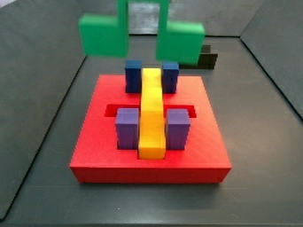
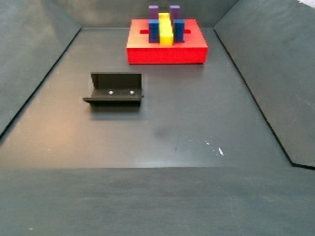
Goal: Pick up the green object. Move up. Move to above the board. Insert the green object.
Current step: Insert the green object.
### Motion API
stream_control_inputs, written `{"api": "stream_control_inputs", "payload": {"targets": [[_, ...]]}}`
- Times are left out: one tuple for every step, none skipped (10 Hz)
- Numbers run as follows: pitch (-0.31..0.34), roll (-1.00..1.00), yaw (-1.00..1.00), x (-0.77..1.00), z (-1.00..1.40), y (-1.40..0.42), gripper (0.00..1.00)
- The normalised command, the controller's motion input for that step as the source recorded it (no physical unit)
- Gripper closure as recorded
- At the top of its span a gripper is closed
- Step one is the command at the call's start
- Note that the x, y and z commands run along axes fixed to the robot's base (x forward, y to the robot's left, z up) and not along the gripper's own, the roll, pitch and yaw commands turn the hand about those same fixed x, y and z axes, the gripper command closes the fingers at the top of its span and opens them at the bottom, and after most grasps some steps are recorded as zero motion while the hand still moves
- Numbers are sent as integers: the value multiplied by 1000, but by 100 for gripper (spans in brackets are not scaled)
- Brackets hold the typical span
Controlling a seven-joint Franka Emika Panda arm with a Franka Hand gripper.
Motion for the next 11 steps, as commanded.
{"api": "stream_control_inputs", "payload": {"targets": [[-1, 17, 77, 160, -740, -177, 100], [0, 96, 100, 134, -680, -177, 100], [0, 144, 111, 154, -526, -134, 100], [4, 284, 49, 231, -289, -160, 100], [-17, 323, 74, 0, -286, -177, 100], [-7, 213, 94, 0, -180, -91, 100], [-20, 120, 114, 0, -220, -54, 100], [-27, 27, 103, 17, -289, -37, 100], [-41, -3, 91, 86, -360, 0, 100], [-99, -131, 31, 60, -440, 0, 100], [-143, -183, 9, 0, -360, 0, 100]]}}
